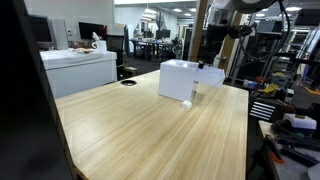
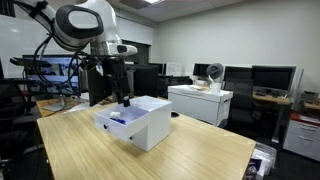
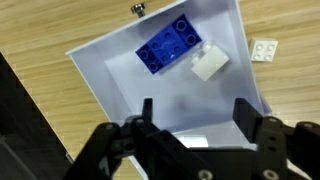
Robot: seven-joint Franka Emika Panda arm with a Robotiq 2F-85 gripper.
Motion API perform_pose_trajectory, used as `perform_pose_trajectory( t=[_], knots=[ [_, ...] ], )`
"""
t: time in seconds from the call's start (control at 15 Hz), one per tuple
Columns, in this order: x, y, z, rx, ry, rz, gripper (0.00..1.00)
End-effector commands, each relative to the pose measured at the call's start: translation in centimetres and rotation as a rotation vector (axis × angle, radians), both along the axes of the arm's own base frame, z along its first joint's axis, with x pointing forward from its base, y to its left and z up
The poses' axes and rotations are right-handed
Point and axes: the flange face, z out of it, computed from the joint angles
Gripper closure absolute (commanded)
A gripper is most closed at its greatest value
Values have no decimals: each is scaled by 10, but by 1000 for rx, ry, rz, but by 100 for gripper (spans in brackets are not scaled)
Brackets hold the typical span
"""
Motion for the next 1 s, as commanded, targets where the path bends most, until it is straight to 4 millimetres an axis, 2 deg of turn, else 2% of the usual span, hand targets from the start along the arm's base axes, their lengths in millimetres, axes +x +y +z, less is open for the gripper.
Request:
perform_pose_trajectory(
  t=[0.0,0.13,0.27,0.53,0.73,0.93],
  knots=[
    [-6,0,5,-7,10,-30,6],
    [-2,10,14,-8,-8,-10,0],
    [3,26,26,-1,-33,32,0],
    [7,72,32,16,-59,152,0],
    [4,102,12,32,-32,204,0],
    [-1,119,-16,43,23,227,0]
  ],
)
